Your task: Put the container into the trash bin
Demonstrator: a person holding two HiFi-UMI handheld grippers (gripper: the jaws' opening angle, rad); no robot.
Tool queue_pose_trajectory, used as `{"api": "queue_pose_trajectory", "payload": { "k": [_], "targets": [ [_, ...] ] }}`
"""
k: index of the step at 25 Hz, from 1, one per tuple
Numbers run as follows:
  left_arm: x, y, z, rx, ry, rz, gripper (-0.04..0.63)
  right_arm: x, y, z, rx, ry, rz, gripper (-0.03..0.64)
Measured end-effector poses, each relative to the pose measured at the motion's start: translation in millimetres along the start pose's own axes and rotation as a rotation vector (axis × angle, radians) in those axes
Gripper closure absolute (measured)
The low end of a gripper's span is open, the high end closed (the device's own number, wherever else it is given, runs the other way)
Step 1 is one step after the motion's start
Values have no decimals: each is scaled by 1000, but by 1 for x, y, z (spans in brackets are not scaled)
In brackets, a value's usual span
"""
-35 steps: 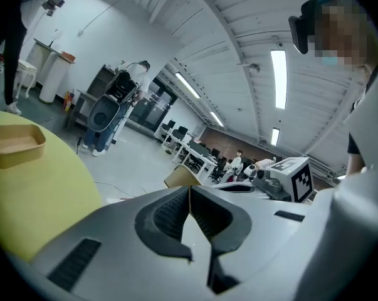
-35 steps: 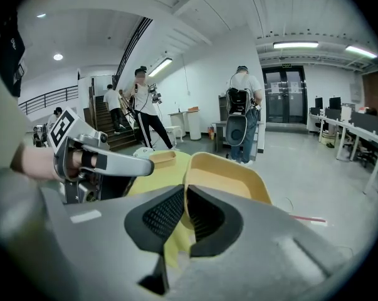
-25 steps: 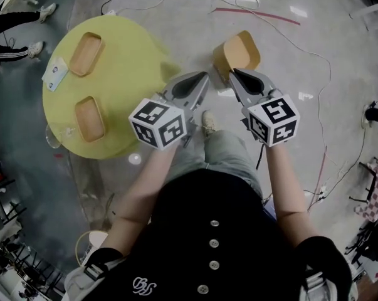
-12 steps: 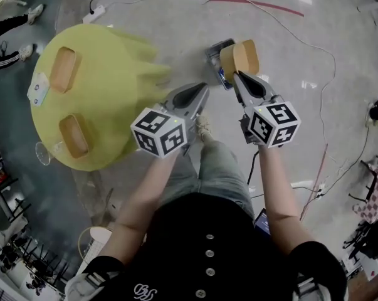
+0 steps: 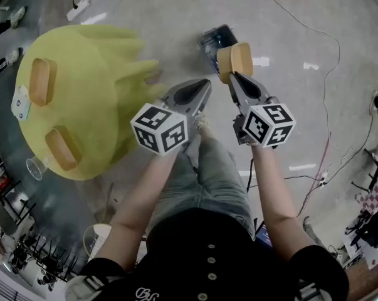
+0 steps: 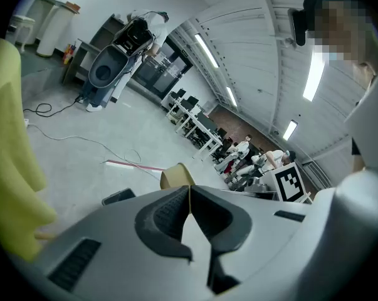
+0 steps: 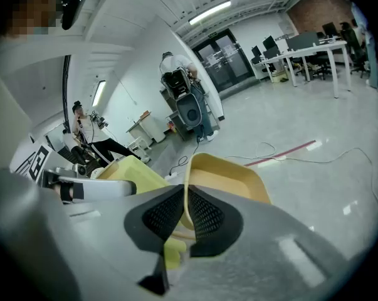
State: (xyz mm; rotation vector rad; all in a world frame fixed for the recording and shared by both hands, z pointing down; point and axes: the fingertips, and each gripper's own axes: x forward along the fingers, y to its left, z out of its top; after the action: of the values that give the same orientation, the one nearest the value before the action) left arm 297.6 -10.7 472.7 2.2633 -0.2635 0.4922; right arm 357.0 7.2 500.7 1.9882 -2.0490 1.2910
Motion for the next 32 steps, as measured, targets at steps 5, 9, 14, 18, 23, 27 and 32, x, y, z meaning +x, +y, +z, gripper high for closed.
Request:
{"api": "queue_pose_trajectory", "payload": {
  "k": [5, 9, 14, 18, 23, 27, 32],
  "targets": [
    [21, 19, -14, -21, 15, 7, 579, 18, -24, -15, 60, -15, -27, 597],
    [29, 39, -23, -33, 32, 22, 580, 37, -46, -38, 83, 0, -56, 597],
    [45, 59, -34, -53, 50, 29, 579, 54, -73, -53, 143, 4, -86, 597],
    [59, 72, -45, -88, 54, 16, 579, 71, -92, -66, 196, 5, -101, 597],
    [73, 84, -58, -105, 70, 8, 580, 88, -111, -76, 172, 25, -144, 597],
    [82, 88, -62, -114, 71, 10, 580, 101, -127, -75, 185, 20, -167, 597],
    [89, 87, -67, -127, 73, 5, 580, 112, -143, -71, 189, -9, -219, 558]
  ]
}}
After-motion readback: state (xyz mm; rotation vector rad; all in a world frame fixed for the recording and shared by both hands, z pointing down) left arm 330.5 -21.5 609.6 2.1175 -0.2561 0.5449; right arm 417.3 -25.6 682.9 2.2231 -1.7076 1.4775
